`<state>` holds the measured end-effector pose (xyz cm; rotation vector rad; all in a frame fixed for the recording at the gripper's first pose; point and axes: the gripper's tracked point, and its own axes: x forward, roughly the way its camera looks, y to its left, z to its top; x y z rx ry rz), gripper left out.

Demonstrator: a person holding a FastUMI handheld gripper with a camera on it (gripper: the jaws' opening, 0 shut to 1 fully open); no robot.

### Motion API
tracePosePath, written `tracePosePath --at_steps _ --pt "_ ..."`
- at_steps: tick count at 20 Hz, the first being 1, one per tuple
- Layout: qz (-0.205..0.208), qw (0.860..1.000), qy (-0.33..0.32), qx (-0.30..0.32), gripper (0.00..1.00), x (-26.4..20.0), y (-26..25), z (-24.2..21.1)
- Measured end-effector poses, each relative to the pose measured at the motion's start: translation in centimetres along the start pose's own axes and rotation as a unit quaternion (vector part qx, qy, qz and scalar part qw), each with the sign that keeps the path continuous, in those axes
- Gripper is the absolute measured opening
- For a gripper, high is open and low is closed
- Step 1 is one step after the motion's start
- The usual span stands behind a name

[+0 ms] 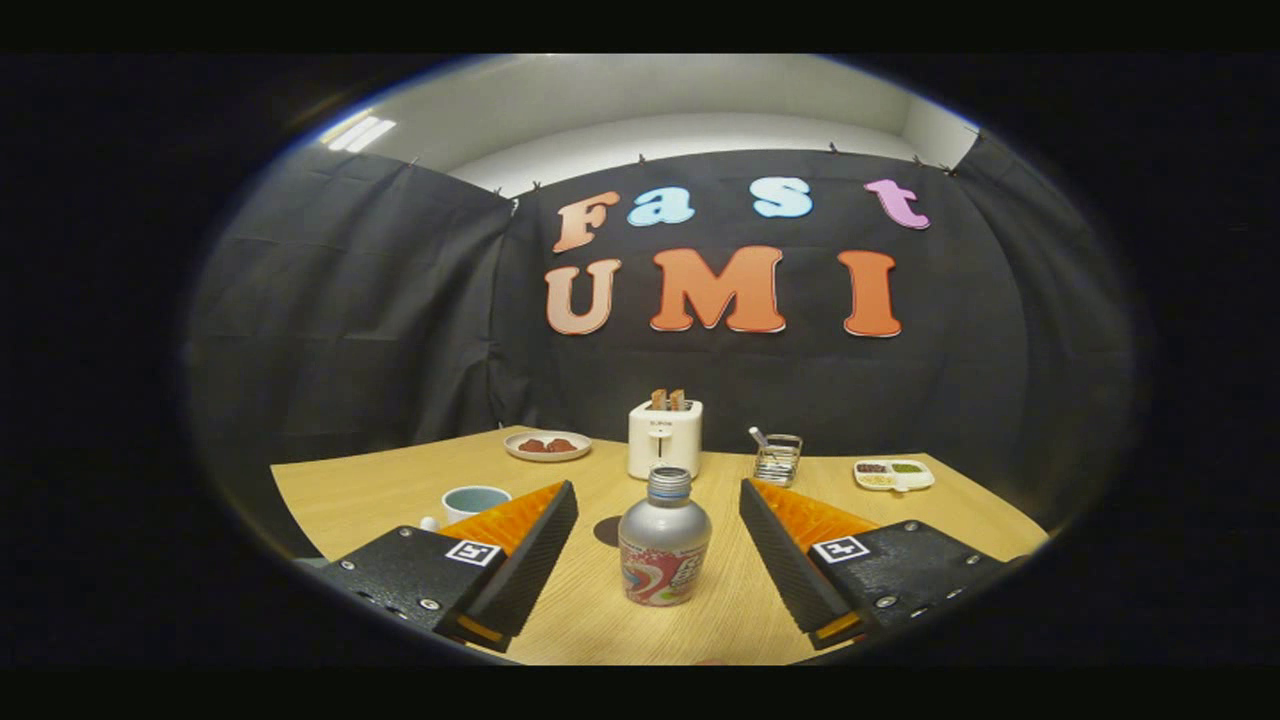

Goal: Take the bottle from table, then pour the juice into the cup, finally place the bottle on the coaster

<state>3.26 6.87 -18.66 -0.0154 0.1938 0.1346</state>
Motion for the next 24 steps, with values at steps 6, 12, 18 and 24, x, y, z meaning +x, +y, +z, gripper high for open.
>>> tracePosePath --at_steps 6,12,18,24 --pt "0.004 0.999 0.04 0.009 0.97 1.8 0.0 -4.0" --pt "0.009 0.997 0.073 0.034 0.98 3.4 0.1 -6.7" --pt "0.003 0.994 0.101 0.039 0.95 4.0 0.1 -8.4" --pt "-0.007 0.993 0.108 0.04 0.79 4.3 0.1 -8.3"
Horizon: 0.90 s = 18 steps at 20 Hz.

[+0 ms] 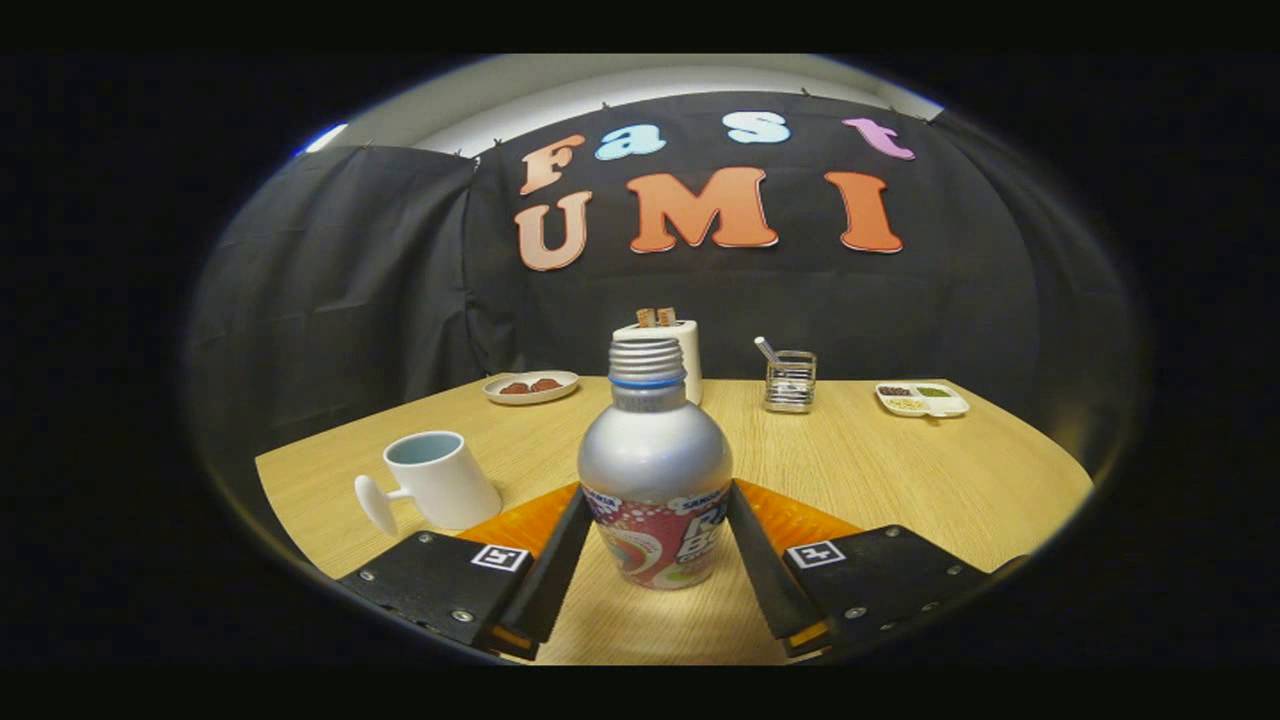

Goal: Take the bottle from table, then pour the juice into the cup, finally place the bottle on the coaster

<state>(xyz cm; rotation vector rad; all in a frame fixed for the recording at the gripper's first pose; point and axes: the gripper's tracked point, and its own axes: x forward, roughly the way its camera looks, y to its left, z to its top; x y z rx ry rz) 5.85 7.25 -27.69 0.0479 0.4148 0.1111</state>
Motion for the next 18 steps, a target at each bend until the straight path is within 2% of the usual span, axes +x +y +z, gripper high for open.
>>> tracePosePath --at_steps 3,7,10,18 --pt "-0.001 1.0 0.005 -0.027 0.78 -0.3 0.5 0.5" --pt "-0.022 0.993 -0.001 -0.119 0.78 -0.4 0.6 2.2" --pt "-0.035 0.981 -0.001 -0.189 0.76 -0.2 1.1 3.1" --pt "-0.068 0.945 -0.023 -0.321 0.76 0.0 2.4 5.7"
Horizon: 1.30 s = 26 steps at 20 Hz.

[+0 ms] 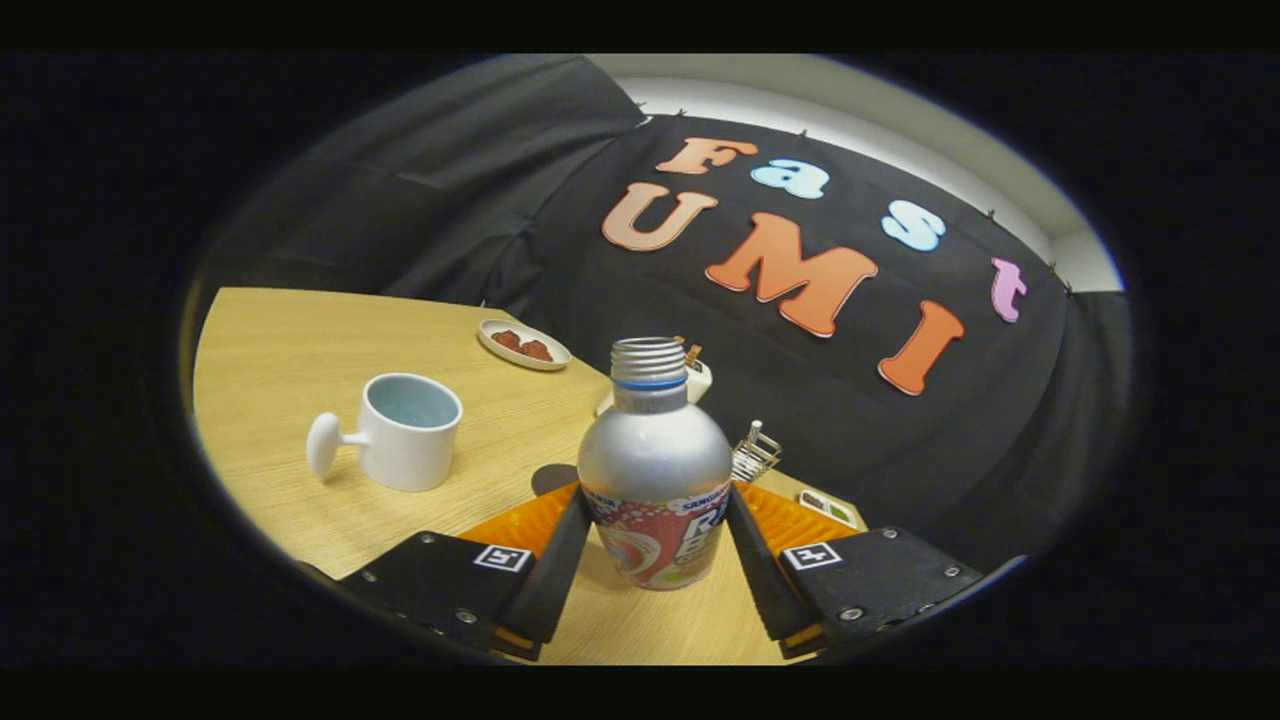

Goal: Take the bottle from table, then pour the juice into the cup, finally place the bottle on the coaster

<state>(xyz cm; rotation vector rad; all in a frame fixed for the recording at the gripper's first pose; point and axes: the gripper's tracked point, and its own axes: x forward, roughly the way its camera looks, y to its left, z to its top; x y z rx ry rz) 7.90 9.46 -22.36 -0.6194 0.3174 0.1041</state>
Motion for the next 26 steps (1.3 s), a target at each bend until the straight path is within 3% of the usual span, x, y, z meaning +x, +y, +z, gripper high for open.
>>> tracePosePath --at_steps 11,20,26 --pt "-0.003 0.99 0.001 -0.141 0.77 0.8 2.4 1.4" --pt "-0.024 0.957 -0.027 -0.288 0.76 1.8 4.0 3.7" --pt "-0.014 0.943 -0.03 -0.33 0.76 2.5 5.1 3.8"
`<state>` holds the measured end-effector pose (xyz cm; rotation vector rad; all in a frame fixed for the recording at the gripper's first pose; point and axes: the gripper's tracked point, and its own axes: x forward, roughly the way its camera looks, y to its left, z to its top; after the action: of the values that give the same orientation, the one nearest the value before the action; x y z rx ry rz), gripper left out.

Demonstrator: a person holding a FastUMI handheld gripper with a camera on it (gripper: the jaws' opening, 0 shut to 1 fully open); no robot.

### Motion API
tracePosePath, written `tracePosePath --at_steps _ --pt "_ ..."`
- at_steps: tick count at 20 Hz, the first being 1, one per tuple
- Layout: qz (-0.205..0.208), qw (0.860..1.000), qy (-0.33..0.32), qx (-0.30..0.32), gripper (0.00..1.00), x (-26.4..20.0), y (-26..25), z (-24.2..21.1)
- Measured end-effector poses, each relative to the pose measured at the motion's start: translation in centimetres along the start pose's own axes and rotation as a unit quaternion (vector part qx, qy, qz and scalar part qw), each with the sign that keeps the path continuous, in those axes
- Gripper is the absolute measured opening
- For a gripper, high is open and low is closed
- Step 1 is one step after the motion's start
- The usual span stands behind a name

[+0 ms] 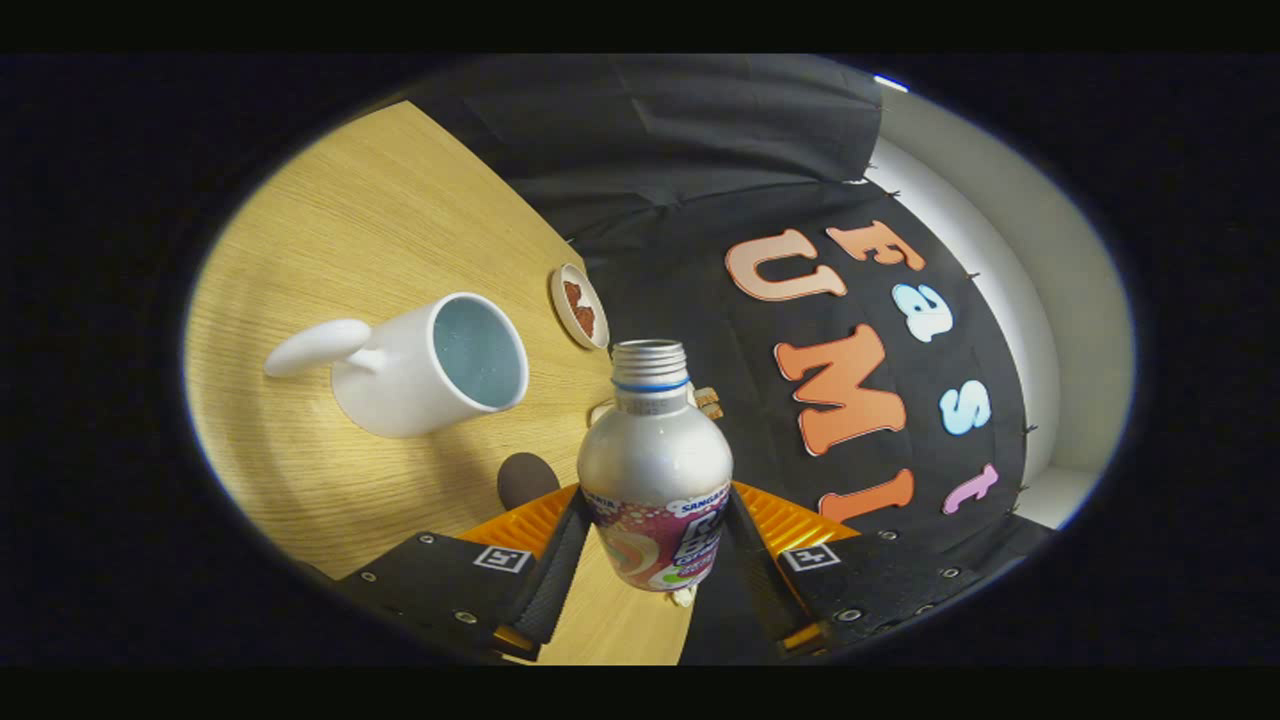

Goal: Take the bottle from table, then pour the juice into the cup, finally place the bottle on the coaster

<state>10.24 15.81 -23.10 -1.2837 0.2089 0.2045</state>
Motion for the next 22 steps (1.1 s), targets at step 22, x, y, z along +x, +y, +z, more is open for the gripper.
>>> tracePosePath --at_steps 22 --pt "-0.043 0.975 -0.033 -0.215 0.76 1.2 0.0 0.9"
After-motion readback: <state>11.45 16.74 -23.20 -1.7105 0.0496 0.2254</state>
